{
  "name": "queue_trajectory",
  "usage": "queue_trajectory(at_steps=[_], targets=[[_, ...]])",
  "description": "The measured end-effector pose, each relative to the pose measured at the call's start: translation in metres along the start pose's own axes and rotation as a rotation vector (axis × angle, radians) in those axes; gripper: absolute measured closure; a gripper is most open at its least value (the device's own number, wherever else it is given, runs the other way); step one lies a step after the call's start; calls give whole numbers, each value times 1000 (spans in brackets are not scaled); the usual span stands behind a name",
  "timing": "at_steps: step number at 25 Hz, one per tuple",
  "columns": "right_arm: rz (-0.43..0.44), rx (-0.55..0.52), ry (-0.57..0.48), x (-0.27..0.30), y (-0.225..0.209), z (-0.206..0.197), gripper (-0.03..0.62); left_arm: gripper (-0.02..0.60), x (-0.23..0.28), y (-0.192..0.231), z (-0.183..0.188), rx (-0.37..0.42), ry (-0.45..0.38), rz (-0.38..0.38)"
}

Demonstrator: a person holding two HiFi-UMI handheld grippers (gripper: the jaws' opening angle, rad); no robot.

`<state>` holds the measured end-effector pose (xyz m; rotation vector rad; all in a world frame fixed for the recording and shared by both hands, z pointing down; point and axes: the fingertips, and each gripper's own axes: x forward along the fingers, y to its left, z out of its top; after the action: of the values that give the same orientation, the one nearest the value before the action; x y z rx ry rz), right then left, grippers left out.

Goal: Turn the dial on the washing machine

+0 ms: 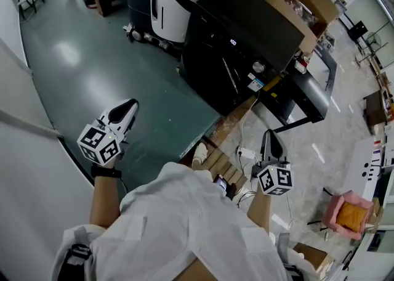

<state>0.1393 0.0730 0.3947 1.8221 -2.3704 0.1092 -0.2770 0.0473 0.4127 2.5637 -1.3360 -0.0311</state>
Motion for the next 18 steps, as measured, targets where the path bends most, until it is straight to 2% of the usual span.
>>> queue_trajectory(at_steps=[5, 18], targets=[[19, 4, 20, 42, -32, 0, 592, 545, 47, 3, 8, -3, 10, 5], [91, 28, 61, 147, -99, 4, 592, 545, 183, -23, 27, 22, 59, -82]])
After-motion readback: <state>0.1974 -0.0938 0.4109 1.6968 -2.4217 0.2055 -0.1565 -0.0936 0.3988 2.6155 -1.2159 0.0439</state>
